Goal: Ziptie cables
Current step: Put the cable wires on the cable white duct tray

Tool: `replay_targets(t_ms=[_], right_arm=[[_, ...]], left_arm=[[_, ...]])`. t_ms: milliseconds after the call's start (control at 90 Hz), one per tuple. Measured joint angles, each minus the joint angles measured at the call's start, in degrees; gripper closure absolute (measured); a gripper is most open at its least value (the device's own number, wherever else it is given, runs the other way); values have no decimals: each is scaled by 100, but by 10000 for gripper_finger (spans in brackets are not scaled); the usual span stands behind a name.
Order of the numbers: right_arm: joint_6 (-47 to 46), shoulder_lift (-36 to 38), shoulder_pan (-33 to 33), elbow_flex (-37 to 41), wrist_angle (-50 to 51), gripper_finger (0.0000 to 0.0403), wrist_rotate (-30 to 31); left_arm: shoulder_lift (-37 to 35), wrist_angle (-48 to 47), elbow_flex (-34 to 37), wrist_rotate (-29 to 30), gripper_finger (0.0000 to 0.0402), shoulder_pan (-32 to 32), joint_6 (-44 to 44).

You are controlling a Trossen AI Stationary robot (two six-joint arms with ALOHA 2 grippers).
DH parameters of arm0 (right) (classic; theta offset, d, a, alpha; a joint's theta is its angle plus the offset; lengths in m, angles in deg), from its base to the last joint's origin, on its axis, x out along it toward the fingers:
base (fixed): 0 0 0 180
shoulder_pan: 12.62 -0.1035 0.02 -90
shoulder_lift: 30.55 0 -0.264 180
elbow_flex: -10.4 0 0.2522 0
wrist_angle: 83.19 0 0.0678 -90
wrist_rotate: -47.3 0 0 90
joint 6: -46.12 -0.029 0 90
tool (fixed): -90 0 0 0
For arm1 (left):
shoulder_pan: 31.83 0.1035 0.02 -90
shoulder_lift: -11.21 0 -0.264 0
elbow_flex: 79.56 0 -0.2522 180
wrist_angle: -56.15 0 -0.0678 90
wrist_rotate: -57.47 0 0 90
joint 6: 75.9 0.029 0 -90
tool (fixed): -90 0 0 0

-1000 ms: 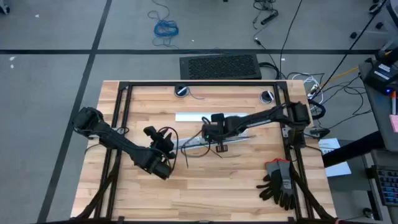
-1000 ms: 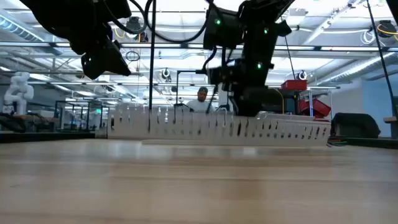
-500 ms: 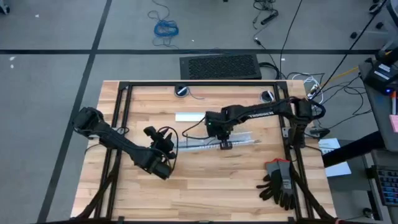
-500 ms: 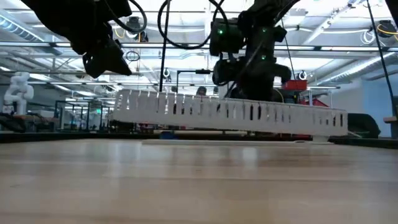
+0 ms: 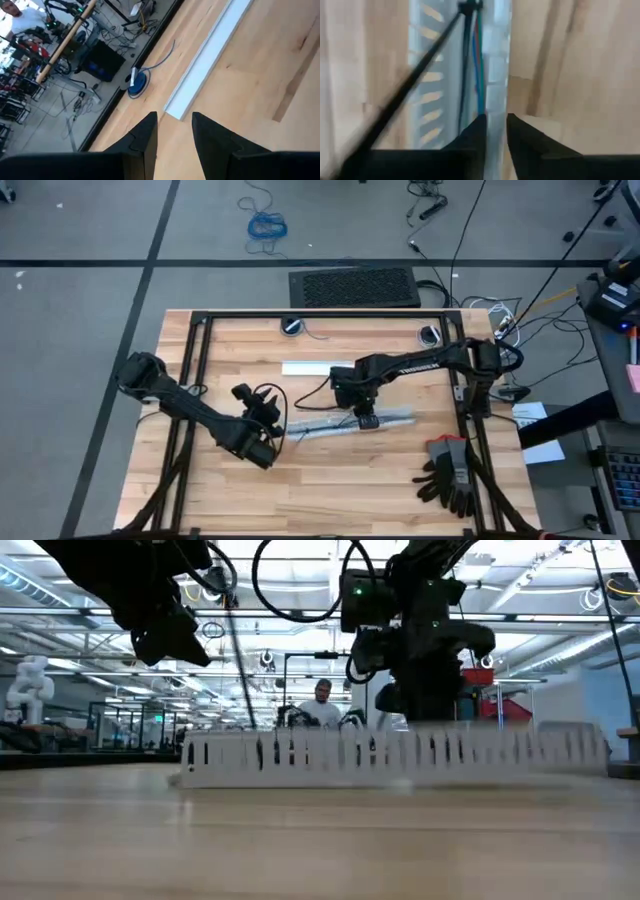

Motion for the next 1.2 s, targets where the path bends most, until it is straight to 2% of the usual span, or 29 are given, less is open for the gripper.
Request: replay_targets(t_ms=[322,522,711,900,1111,1200], right_arm=[[-273,15,-21,0,246,279,36],[-568,427,125,0,258,266,466],[-1169,1212,386,-288,225,267,1137],[-1166,1958,486,-487,-541,268,2154],[-313,2286,676,-570,-1220,268,3700],[-34,2302,780,-575,-1520,268,3842]], left_arm=[[0,63,0,-100,281,-4,61],[0,59,0,-177,281,-4,16],[-1,63,0,-274,281,-4,-144],[-7,72,-155,-278,281,50,-149],[-7,61,-358,-278,281,264,-33],[-7,90,-490,-278,281,393,49]])
